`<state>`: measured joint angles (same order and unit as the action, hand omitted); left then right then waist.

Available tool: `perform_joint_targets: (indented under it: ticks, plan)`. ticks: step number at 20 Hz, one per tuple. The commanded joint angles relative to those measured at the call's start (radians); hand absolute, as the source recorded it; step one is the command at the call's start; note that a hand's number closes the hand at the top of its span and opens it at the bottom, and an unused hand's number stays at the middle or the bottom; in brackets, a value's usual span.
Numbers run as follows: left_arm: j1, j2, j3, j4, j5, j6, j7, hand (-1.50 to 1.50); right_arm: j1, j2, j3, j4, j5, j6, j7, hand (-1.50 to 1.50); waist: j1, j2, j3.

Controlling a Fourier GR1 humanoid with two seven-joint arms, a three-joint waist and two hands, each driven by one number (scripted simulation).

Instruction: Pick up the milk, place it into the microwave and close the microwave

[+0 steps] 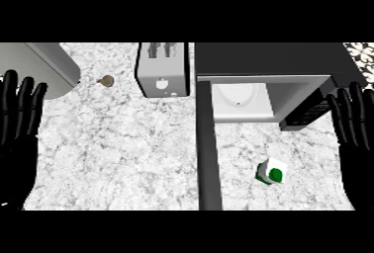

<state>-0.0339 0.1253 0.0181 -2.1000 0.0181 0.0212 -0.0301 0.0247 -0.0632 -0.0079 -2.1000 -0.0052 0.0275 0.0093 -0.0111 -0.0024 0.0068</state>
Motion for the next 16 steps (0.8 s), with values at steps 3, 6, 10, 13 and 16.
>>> perform_joint_targets:
  ticks: [3, 6, 10, 13, 16]
  plan:
    - [0.060, -0.028, -0.064, -0.056, -0.057, 0.005, 0.038, -1.50, 0.003, 0.061, 0.183, -0.088, 0.176, -0.205, 0.091, -1.50, 0.012, 0.001, -0.007]
    - [0.109, -0.011, -0.085, -0.153, -0.068, 0.000, 0.121, -1.50, 0.064, 0.062, 0.318, -0.128, 0.331, -0.356, 0.087, -1.50, 0.013, -0.003, -0.007]
    - [0.172, -0.107, -0.126, -0.094, 0.057, 0.009, 0.137, -1.50, 0.022, 0.063, 0.512, 0.003, 0.132, -0.390, 0.056, -1.50, 0.025, 0.001, -0.007]
    - [0.290, -0.061, -0.060, -0.180, 0.133, -0.057, 0.109, -1.50, 0.061, 0.063, 0.578, -0.086, 0.181, -0.404, 0.103, -1.50, 0.018, 0.000, -0.007]
    - [0.315, -0.089, -0.098, -0.164, 0.093, -0.054, 0.083, -1.50, 0.051, 0.063, 0.644, -0.059, 0.247, -0.475, 0.121, -1.50, 0.015, 0.001, -0.007]
